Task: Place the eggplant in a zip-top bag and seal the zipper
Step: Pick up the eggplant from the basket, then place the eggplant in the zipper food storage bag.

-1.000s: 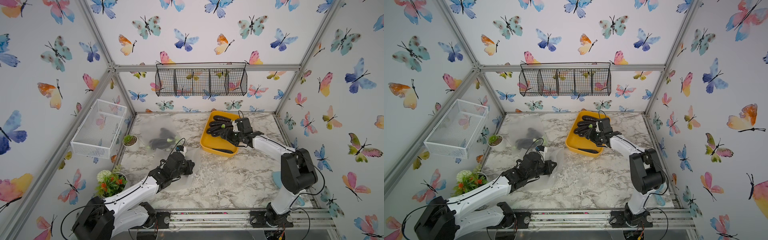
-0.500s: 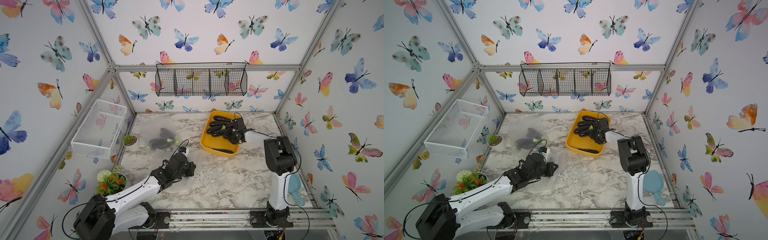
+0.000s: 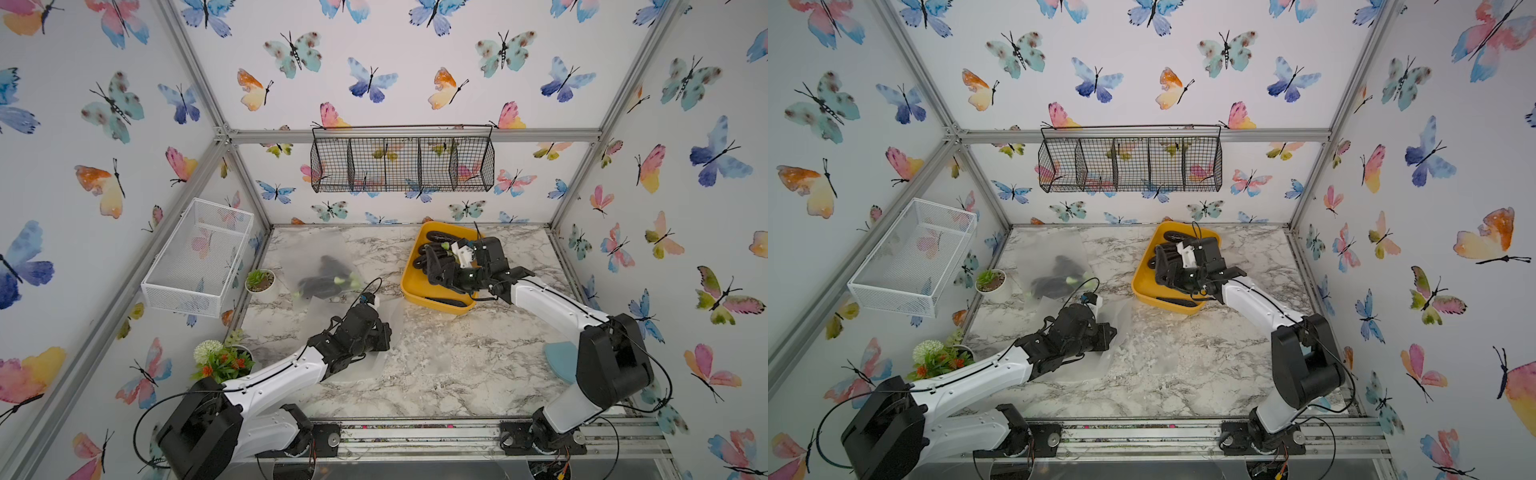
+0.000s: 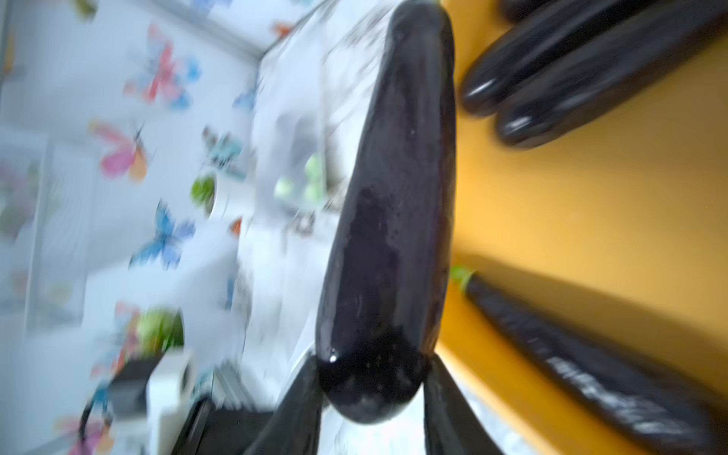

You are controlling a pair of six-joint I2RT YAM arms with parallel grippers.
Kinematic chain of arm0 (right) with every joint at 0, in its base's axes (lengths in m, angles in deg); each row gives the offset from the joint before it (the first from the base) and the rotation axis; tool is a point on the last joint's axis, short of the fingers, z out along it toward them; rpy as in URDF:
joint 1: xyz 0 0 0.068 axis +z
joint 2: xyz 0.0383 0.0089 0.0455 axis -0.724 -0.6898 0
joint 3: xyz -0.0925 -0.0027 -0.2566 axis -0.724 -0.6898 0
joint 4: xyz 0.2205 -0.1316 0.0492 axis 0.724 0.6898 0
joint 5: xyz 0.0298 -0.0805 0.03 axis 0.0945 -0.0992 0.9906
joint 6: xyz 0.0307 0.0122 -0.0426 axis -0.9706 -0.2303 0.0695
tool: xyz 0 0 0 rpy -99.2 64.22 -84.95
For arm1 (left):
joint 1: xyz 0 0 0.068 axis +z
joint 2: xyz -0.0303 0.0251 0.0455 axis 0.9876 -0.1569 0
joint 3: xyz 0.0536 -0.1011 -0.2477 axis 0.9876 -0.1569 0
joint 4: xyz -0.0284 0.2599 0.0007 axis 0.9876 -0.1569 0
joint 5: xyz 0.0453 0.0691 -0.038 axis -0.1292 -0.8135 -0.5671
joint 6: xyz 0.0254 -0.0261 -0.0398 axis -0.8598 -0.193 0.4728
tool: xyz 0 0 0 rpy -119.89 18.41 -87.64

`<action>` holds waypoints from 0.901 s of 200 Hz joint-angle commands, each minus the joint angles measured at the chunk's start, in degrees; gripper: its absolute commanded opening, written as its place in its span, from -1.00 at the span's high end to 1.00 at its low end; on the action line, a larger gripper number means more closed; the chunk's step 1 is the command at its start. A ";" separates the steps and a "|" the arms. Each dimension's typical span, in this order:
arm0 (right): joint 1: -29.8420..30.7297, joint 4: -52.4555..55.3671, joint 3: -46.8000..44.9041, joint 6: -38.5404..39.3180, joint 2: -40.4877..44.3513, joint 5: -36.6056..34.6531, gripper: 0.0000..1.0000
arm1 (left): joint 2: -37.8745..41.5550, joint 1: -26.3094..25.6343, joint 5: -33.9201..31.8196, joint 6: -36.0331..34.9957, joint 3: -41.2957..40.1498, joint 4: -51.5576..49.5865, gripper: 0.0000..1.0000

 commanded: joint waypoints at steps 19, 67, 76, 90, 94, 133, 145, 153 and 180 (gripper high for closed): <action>5.50 9.33 -9.03 11.72 5.40 16.03 0.26 | 0.13 0.40 -1.71 -1.18 1.58 0.22 1.00; 7.43 17.87 -13.13 15.81 6.32 16.34 0.31 | 0.84 0.36 -4.20 -0.81 2.23 -1.68 1.00; 7.52 18.03 -13.96 15.94 6.79 16.77 0.31 | 0.51 0.40 -4.39 -0.86 2.57 -2.06 1.00; 7.70 18.24 -14.46 15.87 7.71 17.07 0.31 | -0.09 0.37 -4.21 -0.77 2.77 -2.18 1.00; 7.70 18.09 -14.56 15.71 8.02 17.21 0.31 | -0.30 0.39 -4.13 -0.77 2.78 -2.18 1.00; 8.04 14.47 -16.67 12.81 9.27 18.02 0.31 | -0.19 0.35 -3.78 -0.91 3.17 -2.09 1.00; 8.14 12.79 -16.77 12.14 8.69 17.45 0.31 | 0.39 0.35 -3.09 -1.58 3.30 -2.09 1.00; 8.19 11.03 -16.64 11.18 7.82 17.48 0.31 | 0.70 0.37 -2.49 -2.09 3.43 -2.13 1.00; 8.23 7.51 -12.85 8.05 1.70 17.30 0.33 | 2.23 -1.03 -0.20 -3.14 3.55 -1.96 1.00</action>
